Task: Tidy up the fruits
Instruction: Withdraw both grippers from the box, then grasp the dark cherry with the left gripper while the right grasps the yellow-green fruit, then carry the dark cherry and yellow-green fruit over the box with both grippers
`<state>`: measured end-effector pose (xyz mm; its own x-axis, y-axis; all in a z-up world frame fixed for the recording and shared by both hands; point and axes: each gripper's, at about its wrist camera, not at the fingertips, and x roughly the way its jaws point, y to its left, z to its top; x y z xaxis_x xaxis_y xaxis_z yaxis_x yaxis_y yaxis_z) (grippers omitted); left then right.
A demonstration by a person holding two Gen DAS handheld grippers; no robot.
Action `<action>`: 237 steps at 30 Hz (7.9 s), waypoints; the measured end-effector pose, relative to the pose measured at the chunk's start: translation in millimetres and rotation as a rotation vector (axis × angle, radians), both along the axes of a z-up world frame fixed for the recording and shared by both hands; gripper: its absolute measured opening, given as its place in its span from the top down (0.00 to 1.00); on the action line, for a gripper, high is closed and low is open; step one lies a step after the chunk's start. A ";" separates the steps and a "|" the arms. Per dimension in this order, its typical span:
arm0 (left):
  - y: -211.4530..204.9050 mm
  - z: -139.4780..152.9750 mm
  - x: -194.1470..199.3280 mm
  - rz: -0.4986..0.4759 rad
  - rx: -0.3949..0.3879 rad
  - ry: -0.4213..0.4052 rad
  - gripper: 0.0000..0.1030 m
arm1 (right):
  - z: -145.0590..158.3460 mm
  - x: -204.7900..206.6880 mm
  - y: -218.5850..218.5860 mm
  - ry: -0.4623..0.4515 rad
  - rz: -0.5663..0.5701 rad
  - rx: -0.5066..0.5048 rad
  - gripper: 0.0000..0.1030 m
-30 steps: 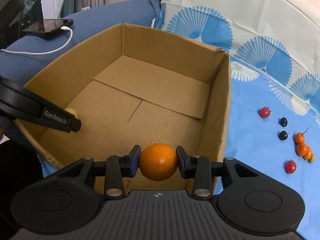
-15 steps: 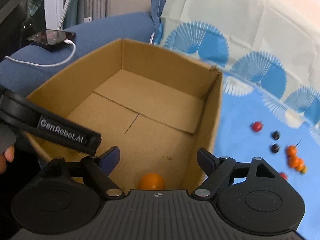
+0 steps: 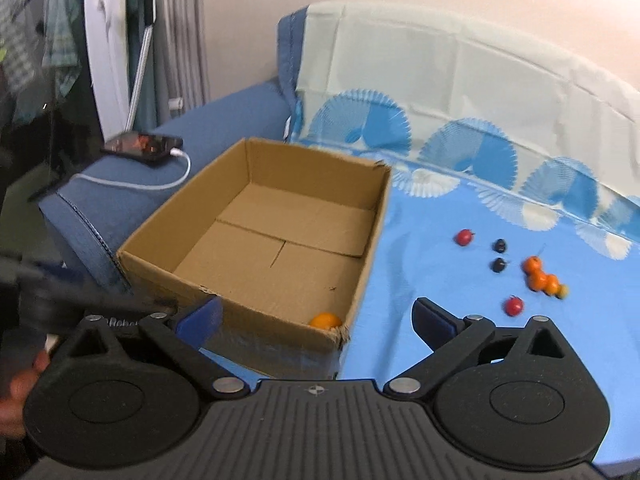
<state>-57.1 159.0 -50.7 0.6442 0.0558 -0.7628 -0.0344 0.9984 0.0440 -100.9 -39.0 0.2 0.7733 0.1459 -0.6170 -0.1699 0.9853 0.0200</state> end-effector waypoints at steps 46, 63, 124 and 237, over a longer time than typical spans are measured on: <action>-16.5 27.8 -43.7 -0.026 0.051 -0.090 0.00 | 17.7 -46.9 -16.0 -0.080 -0.033 0.066 0.01; -82.6 26.0 10.7 -0.147 0.082 -0.037 0.00 | -8.8 -18.8 -99.0 -0.065 -0.284 0.138 0.01; -341.6 -79.1 238.5 -0.503 -0.119 0.186 0.76 | -158.4 152.6 -354.7 -0.032 -0.492 0.057 0.74; 1.5 -20.8 170.3 -0.122 -0.063 0.151 0.76 | -60.1 142.6 16.7 0.075 0.119 0.024 0.73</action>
